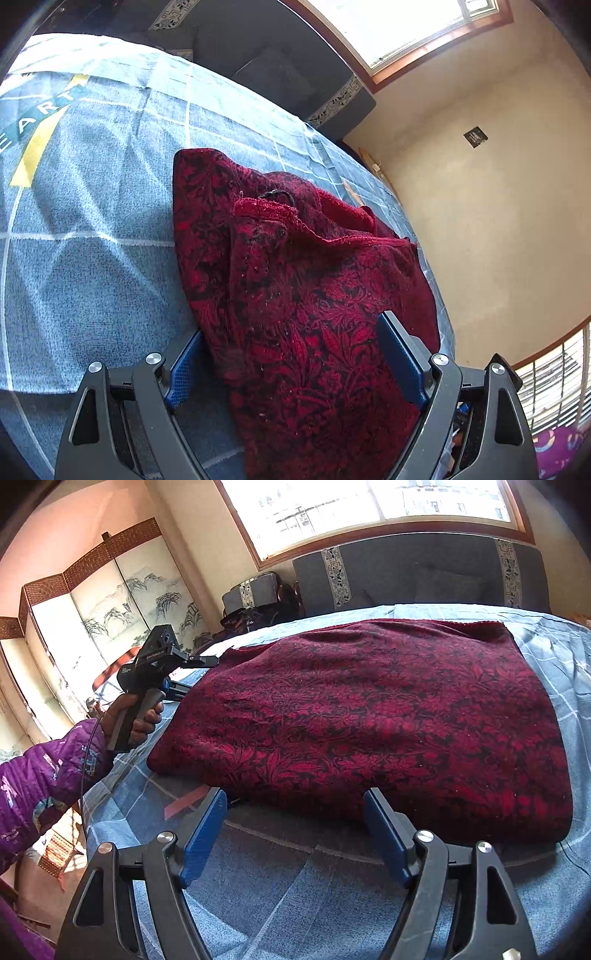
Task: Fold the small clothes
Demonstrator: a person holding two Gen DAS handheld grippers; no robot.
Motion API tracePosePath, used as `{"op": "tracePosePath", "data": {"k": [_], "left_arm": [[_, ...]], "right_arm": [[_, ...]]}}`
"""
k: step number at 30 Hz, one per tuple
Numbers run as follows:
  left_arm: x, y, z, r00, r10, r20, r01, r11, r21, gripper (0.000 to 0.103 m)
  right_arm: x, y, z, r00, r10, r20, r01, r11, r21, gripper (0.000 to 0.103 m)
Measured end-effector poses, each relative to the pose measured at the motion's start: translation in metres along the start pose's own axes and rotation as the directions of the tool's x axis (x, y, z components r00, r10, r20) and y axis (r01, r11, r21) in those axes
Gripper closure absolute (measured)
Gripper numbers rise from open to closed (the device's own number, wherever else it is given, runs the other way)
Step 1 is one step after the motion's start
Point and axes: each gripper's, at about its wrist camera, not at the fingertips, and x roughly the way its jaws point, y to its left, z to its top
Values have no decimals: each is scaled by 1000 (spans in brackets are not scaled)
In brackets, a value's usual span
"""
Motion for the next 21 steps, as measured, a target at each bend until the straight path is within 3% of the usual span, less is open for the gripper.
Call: {"op": "tracePosePath", "data": {"k": [5,9,10,12,13,15,18,21], "left_arm": [[4,-8,-6,1000,6,23,-9,992,126,12],[5,-8,-4,998,38,55,-39,999,27,15],[6,-8,-1,996,62,65,-61,998,-13,18],[12,-7,2,990,132,50,-128,989,-77,58],[15,-3,3,985,167,34,-162,981,-110,72],[14,-7,4,981,189,38,-182,975,-130,73],[14,-33,5,963,268,37,-268,963,-15,77],[9,-45,5,968,246,53,-246,969,-12,77]], "right_arm": [[2,-2,-2,1000,7,-4,-7,1000,20,23],[2,-3,-2,1000,13,-5,-13,1000,26,22],[3,-2,-2,1000,10,-7,-10,1000,23,22],[4,-1,-2,1000,7,-10,-7,1000,17,21],[3,-1,-2,1000,10,-10,-10,1000,17,21],[2,-3,1,999,39,-16,-38,999,36,21],[-4,-5,26,995,94,-17,-93,994,59,21],[-8,-2,67,993,117,16,-117,993,-5,22]]}}
